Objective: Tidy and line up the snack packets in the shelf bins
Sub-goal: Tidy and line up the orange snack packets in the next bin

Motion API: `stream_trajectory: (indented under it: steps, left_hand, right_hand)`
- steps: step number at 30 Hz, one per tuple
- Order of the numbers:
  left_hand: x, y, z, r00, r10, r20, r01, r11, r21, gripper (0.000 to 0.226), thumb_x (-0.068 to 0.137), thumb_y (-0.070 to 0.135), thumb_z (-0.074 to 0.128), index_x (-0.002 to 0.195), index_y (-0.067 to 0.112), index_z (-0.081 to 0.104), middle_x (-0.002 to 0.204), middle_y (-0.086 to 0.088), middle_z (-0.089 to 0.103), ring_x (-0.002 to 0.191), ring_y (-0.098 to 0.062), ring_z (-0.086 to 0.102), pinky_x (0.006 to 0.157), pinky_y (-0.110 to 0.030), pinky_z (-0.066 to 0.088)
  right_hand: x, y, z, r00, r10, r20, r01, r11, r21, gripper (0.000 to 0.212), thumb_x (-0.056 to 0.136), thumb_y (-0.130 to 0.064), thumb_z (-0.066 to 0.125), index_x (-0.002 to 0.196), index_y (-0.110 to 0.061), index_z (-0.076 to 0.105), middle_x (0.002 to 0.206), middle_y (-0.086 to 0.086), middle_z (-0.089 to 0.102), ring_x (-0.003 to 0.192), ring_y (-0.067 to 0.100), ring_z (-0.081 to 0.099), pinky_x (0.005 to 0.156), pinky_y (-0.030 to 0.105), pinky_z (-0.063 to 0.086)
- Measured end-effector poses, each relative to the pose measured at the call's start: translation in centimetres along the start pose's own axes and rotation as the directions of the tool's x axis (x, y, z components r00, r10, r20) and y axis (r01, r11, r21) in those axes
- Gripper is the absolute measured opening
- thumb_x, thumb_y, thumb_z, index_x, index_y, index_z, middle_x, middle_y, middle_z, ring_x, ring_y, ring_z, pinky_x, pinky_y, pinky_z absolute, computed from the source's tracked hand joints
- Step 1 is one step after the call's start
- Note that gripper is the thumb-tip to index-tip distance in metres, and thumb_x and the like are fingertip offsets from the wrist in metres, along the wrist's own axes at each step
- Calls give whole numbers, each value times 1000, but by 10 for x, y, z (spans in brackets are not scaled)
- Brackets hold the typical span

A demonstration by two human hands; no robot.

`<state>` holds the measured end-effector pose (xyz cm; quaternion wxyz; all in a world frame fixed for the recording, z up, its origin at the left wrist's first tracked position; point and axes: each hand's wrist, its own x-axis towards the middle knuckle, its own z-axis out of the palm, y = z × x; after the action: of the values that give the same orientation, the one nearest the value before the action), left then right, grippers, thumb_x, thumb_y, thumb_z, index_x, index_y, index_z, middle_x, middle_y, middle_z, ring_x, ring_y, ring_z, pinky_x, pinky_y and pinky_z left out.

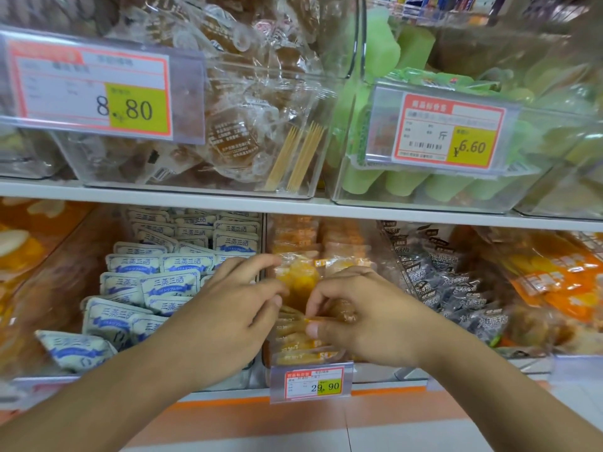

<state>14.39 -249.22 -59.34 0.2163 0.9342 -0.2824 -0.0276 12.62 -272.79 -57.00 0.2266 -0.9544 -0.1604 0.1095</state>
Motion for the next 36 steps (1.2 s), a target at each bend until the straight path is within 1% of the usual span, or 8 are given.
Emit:
stream_trajectory:
  steps: [3,8,14,18,22,24,29,36]
  left_hand:
    - [-2,1,0,998,3,56,-6,999,49,34,105,51,30,112,42,61,152,38,15,143,-4,6,118,-32,22]
    - [-3,3,-1,999,9,51,-12,998,60,37,104,51,26,123,42,57,153,36,15,143,-1,4,119,-30,21]
    - [-3,2,0,999,30,14,-31,998,57,43,105,49,31,144,39,46,152,36,15,141,4,5,116,-21,18]
    - [-2,1,1,1000,24,-2,-24,999,32,44,105,48,35,147,38,42,150,37,18,140,6,7,111,-15,15]
    - [-3,0,0,1000,10,-27,-11,999,-40,54,103,50,39,153,46,21,147,40,19,140,13,5,109,-13,16]
    - [-4,0,0,1000,16,-27,-17,999,-37,48,102,51,40,149,46,31,146,40,23,140,10,8,111,-16,18]
    - [-3,2,-5,998,50,32,-52,995,90,57,89,68,19,115,43,63,138,39,36,133,2,18,117,-36,22]
    - [-13,14,-2,999,-3,32,-3,985,175,92,77,92,26,155,42,21,162,26,0,151,-9,-8,125,-40,5]
  right_hand:
    - [6,8,4,994,20,-103,-13,997,71,37,86,-65,54,98,-34,72,100,-11,69,103,7,60,97,36,49]
    - [25,17,6,959,95,-267,-103,995,-14,39,98,-31,63,136,-30,63,141,-5,62,136,15,50,109,15,31]
    - [37,19,12,955,104,-276,-108,994,-1,25,92,-26,73,115,-32,73,95,-16,68,97,9,63,95,32,52]
    - [37,19,14,962,51,-267,-45,999,28,11,91,-25,75,90,-35,80,95,-19,71,100,4,63,100,36,50]
    - [24,21,4,996,59,-67,-33,944,328,20,94,-14,74,87,-29,85,90,-9,76,89,10,70,93,42,56]
    - [18,22,1,1000,5,-9,-2,946,323,23,96,-9,70,93,-25,85,88,-7,74,88,11,69,91,42,57]
    - [7,24,-4,998,-4,64,-2,997,81,29,91,-54,59,114,-48,74,111,-20,71,119,10,57,112,39,41]
    - [-9,12,0,1000,-7,14,8,991,-132,85,79,-62,81,152,-39,46,154,-12,45,146,10,31,125,31,23]
